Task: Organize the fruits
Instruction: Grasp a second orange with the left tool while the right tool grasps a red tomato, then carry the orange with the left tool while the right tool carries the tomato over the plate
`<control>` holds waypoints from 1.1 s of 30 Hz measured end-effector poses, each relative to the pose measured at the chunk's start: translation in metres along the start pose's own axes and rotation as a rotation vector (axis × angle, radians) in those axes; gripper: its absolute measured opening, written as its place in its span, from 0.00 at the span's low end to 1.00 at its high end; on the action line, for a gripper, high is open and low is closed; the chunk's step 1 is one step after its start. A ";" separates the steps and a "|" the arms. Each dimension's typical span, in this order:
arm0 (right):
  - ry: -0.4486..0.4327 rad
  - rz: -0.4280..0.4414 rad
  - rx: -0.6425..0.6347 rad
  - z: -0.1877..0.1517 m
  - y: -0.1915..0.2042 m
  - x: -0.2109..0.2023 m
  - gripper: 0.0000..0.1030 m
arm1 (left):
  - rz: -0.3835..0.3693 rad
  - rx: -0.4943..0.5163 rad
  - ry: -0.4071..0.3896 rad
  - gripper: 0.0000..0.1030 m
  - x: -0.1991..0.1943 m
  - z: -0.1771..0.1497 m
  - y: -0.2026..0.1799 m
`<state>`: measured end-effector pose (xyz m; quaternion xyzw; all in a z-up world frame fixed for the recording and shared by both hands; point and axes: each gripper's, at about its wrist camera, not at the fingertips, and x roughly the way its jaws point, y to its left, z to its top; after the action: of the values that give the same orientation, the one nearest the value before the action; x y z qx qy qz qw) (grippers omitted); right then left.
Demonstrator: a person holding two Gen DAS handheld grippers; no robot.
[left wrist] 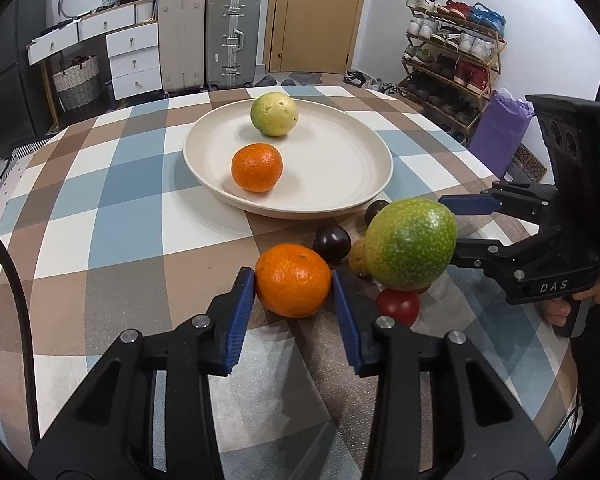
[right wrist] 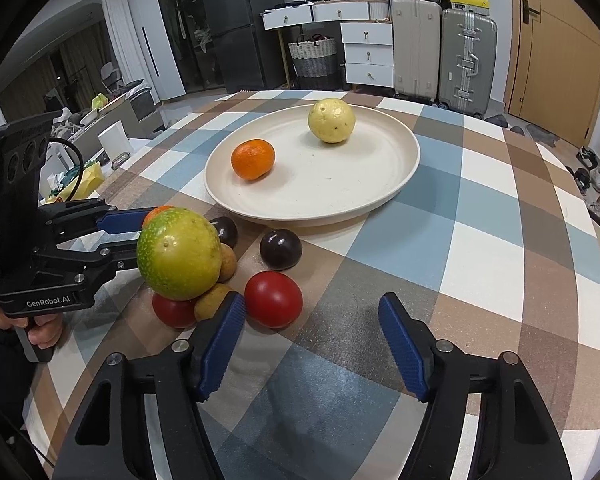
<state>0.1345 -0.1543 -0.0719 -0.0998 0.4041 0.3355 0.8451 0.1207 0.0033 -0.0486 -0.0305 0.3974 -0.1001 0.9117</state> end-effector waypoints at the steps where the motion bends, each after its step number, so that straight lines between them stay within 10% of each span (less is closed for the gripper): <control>1: 0.000 0.000 0.000 0.000 0.000 0.000 0.65 | 0.002 -0.004 -0.003 0.36 -0.001 0.000 0.001; 21: -0.006 0.116 0.000 -0.001 0.003 0.003 0.30 | 0.011 -0.025 -0.015 0.36 -0.005 0.000 0.005; 33: -0.054 0.131 0.020 0.001 -0.002 -0.008 0.29 | 0.019 -0.037 -0.037 0.36 -0.009 0.004 0.009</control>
<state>0.1331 -0.1593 -0.0657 -0.0558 0.3899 0.3888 0.8329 0.1188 0.0134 -0.0407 -0.0456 0.3823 -0.0833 0.9191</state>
